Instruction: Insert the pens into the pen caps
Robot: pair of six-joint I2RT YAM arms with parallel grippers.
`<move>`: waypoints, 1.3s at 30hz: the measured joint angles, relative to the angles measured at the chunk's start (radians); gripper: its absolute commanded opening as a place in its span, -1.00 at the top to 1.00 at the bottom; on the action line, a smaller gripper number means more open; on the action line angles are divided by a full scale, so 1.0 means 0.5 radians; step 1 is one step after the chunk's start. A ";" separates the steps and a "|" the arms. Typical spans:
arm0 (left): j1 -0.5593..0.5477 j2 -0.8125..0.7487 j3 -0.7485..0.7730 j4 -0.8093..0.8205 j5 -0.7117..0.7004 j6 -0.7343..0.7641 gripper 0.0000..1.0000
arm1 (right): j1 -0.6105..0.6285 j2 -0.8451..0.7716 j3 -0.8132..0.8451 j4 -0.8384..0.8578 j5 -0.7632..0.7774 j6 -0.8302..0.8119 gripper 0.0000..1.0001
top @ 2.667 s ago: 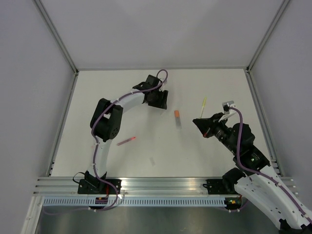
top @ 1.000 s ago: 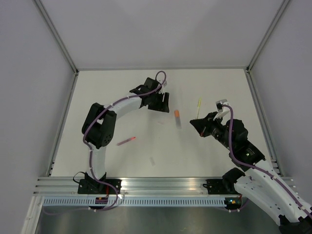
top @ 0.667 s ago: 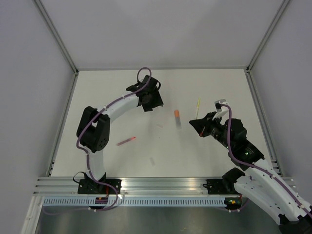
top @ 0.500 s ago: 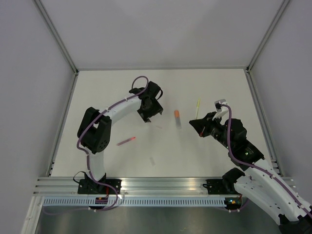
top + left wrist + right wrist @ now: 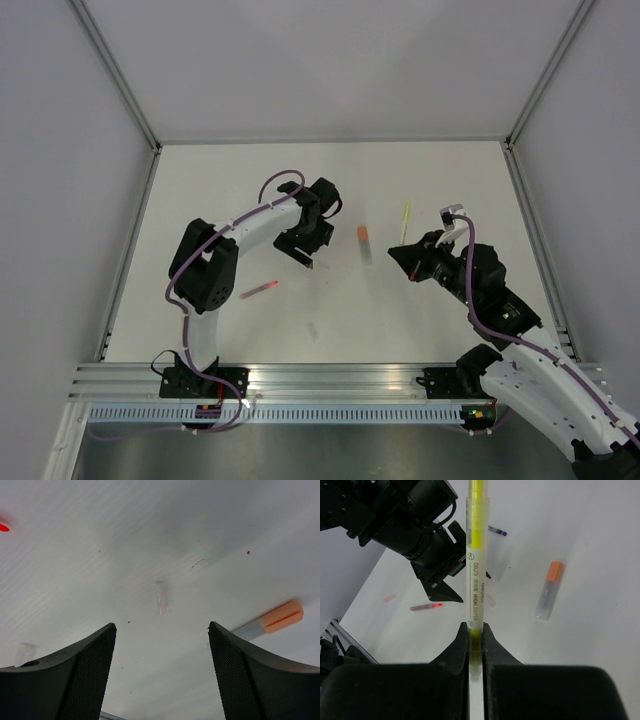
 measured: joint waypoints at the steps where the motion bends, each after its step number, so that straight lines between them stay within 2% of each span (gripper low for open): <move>1: 0.002 0.020 0.000 -0.008 0.000 -0.031 -0.58 | 0.000 -0.003 0.000 0.000 0.000 -0.001 1.00; 9: 0.002 0.133 -0.001 0.017 0.001 -0.240 -0.51 | 0.000 -0.024 0.000 -0.001 -0.002 -0.014 1.00; 20: -0.001 0.283 0.003 0.043 0.059 -0.362 -0.33 | 0.000 -0.031 0.000 -0.002 -0.005 -0.021 1.00; 24: -0.016 0.283 -0.002 0.042 0.063 -0.405 -0.12 | 0.000 -0.033 0.000 -0.004 -0.005 -0.022 1.00; 33: -0.057 0.241 -0.076 0.050 0.087 -0.520 0.14 | 0.000 -0.032 0.000 -0.003 -0.005 -0.021 1.00; 39: -0.065 0.191 -0.159 0.092 0.090 -0.555 0.59 | 0.000 -0.026 0.000 -0.003 -0.005 -0.021 1.00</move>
